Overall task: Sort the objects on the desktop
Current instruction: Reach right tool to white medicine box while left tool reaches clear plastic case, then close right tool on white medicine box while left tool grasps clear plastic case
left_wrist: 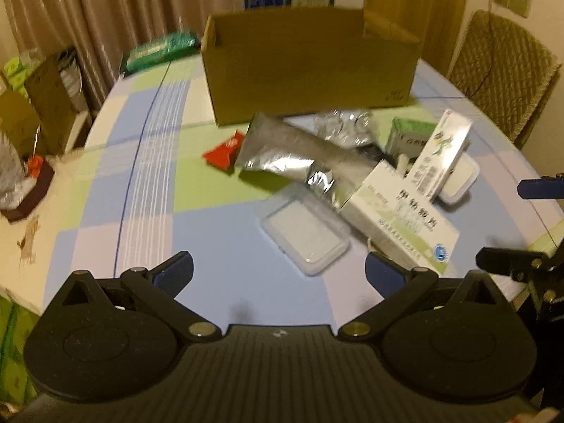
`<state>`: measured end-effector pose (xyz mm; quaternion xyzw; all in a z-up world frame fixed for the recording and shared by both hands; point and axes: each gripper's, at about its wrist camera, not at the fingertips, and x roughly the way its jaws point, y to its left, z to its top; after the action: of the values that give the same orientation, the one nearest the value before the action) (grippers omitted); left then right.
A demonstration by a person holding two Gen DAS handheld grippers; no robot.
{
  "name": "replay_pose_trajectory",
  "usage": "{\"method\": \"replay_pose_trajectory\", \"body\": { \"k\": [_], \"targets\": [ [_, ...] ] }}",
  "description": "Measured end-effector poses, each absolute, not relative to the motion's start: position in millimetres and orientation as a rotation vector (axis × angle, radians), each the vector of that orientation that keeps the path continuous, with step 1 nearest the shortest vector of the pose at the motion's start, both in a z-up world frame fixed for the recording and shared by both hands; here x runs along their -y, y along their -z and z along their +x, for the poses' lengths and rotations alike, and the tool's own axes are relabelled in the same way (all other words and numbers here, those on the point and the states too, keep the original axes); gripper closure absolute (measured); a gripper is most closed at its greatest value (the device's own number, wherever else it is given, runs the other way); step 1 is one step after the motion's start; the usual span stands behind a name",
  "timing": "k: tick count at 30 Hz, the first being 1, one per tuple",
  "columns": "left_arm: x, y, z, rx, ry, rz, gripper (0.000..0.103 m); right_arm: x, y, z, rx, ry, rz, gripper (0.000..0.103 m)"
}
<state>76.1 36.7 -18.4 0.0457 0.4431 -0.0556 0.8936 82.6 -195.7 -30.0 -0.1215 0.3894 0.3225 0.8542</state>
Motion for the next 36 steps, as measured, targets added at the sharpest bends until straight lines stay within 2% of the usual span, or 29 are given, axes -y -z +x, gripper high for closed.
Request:
{"method": "replay_pose_trajectory", "body": {
  "k": [1, 4, 14, 15, 23, 29, 31, 32, 33, 36],
  "targets": [
    [-39, 23, 79, -0.931, 0.111, 0.08, 0.001, 192, 34, 86, -0.827, -0.69, -0.263, 0.01],
    [-42, 31, 85, -0.944, 0.108, 0.044, 0.001, 180, 49, 95, -0.863, -0.716, -0.319, 0.021],
    [-41, 49, 110, -0.975, 0.13, -0.027, 0.001, 159, 81, 121, -0.925, -0.764, -0.392, 0.03],
    [-41, 51, 113, -0.981, 0.132, -0.043, 0.001, 157, 84, 122, -0.929, -0.769, -0.398, 0.034],
    [-38, 65, 130, -0.984, 0.111, -0.113, 0.002, 162, 84, 120, -0.923, -0.768, -0.379, 0.034],
    [-28, 80, 145, -1.008, 0.112, -0.114, 0.018, 165, 83, 118, -0.924, -0.759, -0.372, 0.035],
    [-27, 84, 146, -1.024, 0.105, -0.083, 0.032, 166, 82, 117, -0.921, -0.757, -0.373, 0.035],
    [-29, 84, 145, -1.03, 0.101, -0.078, 0.044, 166, 81, 117, -0.92, -0.756, -0.372, 0.035],
    [-32, 83, 142, -1.032, 0.091, -0.071, 0.048, 166, 80, 116, -0.919, -0.755, -0.372, 0.035],
    [-44, 78, 133, -1.029, 0.062, -0.043, 0.049, 165, 77, 115, -0.909, -0.75, -0.366, 0.035]
  ]
}}
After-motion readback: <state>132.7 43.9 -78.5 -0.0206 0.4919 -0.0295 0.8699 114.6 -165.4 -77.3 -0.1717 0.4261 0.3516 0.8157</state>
